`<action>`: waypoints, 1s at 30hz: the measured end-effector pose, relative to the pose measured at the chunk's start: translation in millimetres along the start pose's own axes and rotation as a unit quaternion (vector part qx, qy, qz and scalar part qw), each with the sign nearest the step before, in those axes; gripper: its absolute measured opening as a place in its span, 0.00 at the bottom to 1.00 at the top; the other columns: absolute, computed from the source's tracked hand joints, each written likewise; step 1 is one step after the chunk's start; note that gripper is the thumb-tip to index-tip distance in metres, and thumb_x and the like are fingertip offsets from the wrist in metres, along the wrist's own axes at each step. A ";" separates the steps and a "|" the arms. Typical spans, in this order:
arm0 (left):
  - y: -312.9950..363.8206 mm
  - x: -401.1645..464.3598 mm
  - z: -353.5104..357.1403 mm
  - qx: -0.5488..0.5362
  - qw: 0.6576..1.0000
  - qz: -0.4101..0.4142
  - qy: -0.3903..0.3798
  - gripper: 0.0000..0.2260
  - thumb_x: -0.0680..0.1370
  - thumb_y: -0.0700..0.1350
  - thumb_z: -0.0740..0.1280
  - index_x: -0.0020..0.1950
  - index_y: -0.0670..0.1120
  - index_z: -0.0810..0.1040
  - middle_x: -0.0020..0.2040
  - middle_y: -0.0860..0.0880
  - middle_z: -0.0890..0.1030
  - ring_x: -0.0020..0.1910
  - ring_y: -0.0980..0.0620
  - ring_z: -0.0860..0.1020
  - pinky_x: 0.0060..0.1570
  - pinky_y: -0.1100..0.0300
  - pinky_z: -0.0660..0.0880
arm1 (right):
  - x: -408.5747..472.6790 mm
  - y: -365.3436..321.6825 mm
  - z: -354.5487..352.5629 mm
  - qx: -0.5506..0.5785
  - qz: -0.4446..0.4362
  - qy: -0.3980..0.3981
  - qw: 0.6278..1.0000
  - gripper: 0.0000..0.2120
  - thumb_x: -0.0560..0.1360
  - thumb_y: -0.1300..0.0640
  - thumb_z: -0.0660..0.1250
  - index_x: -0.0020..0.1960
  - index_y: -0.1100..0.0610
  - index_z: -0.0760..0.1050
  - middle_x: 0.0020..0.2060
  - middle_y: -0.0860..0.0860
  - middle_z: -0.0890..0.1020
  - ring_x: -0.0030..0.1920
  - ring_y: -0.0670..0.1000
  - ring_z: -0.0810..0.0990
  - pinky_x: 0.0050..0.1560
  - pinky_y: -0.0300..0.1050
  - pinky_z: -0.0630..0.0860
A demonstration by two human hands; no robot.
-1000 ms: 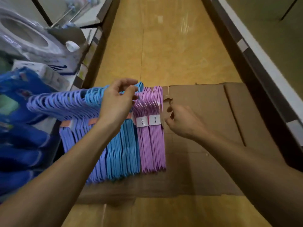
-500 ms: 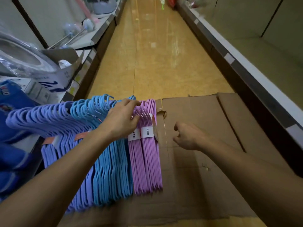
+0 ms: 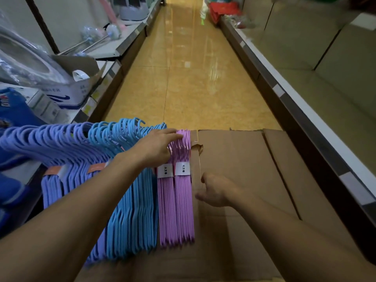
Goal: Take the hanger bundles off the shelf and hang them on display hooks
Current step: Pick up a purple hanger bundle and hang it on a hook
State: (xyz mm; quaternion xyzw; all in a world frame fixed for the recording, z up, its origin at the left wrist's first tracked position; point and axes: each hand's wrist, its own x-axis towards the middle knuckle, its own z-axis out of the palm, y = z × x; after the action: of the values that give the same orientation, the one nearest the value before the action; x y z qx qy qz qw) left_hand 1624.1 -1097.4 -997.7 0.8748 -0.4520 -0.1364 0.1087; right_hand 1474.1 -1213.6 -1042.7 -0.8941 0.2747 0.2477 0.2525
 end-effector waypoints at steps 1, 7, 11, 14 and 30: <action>1.1 1.6 -0.7 -0.012 1.000 0.004 -0.002 0.32 0.76 0.30 0.58 0.78 0.52 0.64 0.80 0.52 0.58 0.78 0.48 0.56 0.74 0.52 0.57 | -1.0 -3.3 0.7 0.022 0.009 -0.016 1.000 0.21 0.80 0.49 0.66 0.69 0.56 0.70 0.64 0.54 0.76 0.62 0.54 0.76 0.61 0.47 0.73; 9.9 4.7 2.0 -0.014 0.999 0.035 -0.009 0.31 0.77 0.32 0.59 0.79 0.50 0.62 0.81 0.50 0.56 0.79 0.49 0.54 0.76 0.54 0.54 | 68.9 2.8 49.3 0.172 0.036 -0.027 0.984 0.50 0.52 0.26 0.74 0.67 0.51 0.71 0.57 0.50 0.80 0.56 0.53 0.80 0.59 0.54 0.78; 17.0 9.7 4.9 -0.022 0.998 0.053 0.003 0.29 0.78 0.33 0.59 0.78 0.50 0.64 0.81 0.51 0.58 0.78 0.48 0.57 0.74 0.56 0.54 | 80.1 -18.7 74.7 0.342 0.072 0.051 0.936 0.71 0.38 0.21 0.73 0.74 0.54 0.62 0.65 0.53 0.76 0.61 0.57 0.78 0.59 0.57 0.78; 17.8 13.9 8.8 -0.021 0.998 0.062 0.009 0.30 0.77 0.32 0.59 0.77 0.51 0.65 0.81 0.52 0.58 0.79 0.48 0.56 0.75 0.55 0.55 | 47.7 -57.1 66.2 0.372 0.146 0.119 0.909 0.61 0.60 0.34 0.78 0.77 0.60 0.49 0.73 0.57 0.65 0.71 0.60 0.68 0.66 0.57 0.72; 8.7 4.8 3.8 -0.191 0.979 0.029 0.064 0.29 0.75 0.30 0.56 0.73 0.49 0.73 0.76 0.53 0.69 0.75 0.54 0.65 0.68 0.65 0.61 | 73.0 -72.8 101.4 0.244 0.218 0.239 0.914 0.49 0.70 0.37 0.72 0.75 0.56 0.45 0.67 0.58 0.68 0.65 0.61 0.73 0.57 0.56 0.74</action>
State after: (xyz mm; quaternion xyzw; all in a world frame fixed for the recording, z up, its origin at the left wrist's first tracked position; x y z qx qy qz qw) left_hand 1618.8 -1106.7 -999.2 0.8316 -0.4346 -0.1608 0.3063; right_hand 1541.1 -1128.2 -1138.3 -0.7549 0.5672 0.0012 0.3294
